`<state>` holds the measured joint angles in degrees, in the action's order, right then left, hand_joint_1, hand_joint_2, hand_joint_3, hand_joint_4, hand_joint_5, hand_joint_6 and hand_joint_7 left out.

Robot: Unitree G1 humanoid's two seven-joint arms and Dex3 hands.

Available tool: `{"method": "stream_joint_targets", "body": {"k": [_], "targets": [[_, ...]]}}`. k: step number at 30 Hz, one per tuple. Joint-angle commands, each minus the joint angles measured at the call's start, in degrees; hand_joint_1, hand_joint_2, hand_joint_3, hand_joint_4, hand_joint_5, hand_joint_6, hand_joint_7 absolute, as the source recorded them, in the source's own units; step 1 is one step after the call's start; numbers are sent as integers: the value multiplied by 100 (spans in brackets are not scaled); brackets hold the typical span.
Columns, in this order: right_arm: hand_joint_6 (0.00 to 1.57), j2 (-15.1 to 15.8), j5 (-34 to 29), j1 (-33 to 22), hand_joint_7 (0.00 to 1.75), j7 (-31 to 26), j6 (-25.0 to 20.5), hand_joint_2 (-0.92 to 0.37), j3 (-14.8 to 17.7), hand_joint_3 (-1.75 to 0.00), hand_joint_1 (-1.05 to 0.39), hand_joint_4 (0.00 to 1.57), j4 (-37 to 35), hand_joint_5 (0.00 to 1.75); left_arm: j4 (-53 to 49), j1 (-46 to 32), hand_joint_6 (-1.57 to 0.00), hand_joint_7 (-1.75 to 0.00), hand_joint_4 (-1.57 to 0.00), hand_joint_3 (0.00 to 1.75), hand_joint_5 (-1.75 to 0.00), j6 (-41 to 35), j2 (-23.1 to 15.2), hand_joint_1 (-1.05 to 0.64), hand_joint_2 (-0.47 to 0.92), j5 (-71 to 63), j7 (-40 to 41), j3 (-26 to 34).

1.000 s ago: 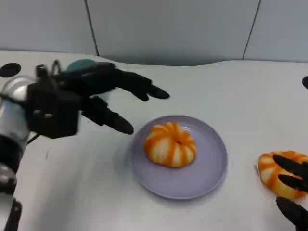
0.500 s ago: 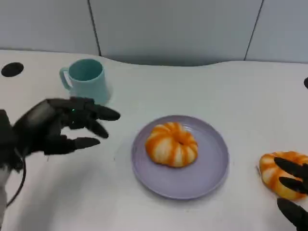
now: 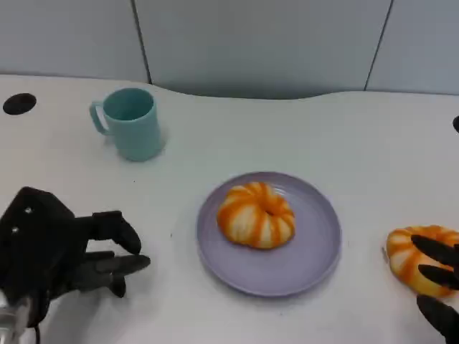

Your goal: Grasp the bread from the table and place it into the plate.

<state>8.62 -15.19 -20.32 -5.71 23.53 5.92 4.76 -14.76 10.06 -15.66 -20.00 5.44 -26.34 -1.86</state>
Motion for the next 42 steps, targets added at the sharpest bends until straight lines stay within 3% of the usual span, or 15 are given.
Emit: {"method": "stream_joint_targets", "body": {"k": [1,4,9,14,27,42], "targets": [[78,128,83,86,1,-29,135,-92,112,-33,-38,92,-189,0,34,60,-64,-175,-80,0,-175,25,-182,-41,86,-444,-16,-313],[78,148,155,125,1,2,189,-92,110,-32,-38,92,-271,1,-30,136,-69,-175,-85,1,-175,187,-268,-48,88,-730,-59,-511],[79,205,220,162,1,57,281,-92,92,-32,-37,96,-374,3,-77,209,-76,-175,-91,1,-175,162,-214,-44,87,-906,16,-580],[79,202,260,109,1,106,218,-92,117,-32,-38,96,-287,2,-91,277,-76,-175,-89,1,-175,154,-242,-41,87,-967,-60,-646],[80,222,271,200,1,100,302,-92,143,-32,-37,94,-417,2,-510,472,-72,-175,-83,1,-175,443,-258,-53,89,-1021,-213,-674],[78,315,372,234,0,209,572,-92,177,-32,-38,94,-645,2,-334,447,-70,-175,-81,1,-175,69,-158,-42,89,-1086,-135,-724]]}}
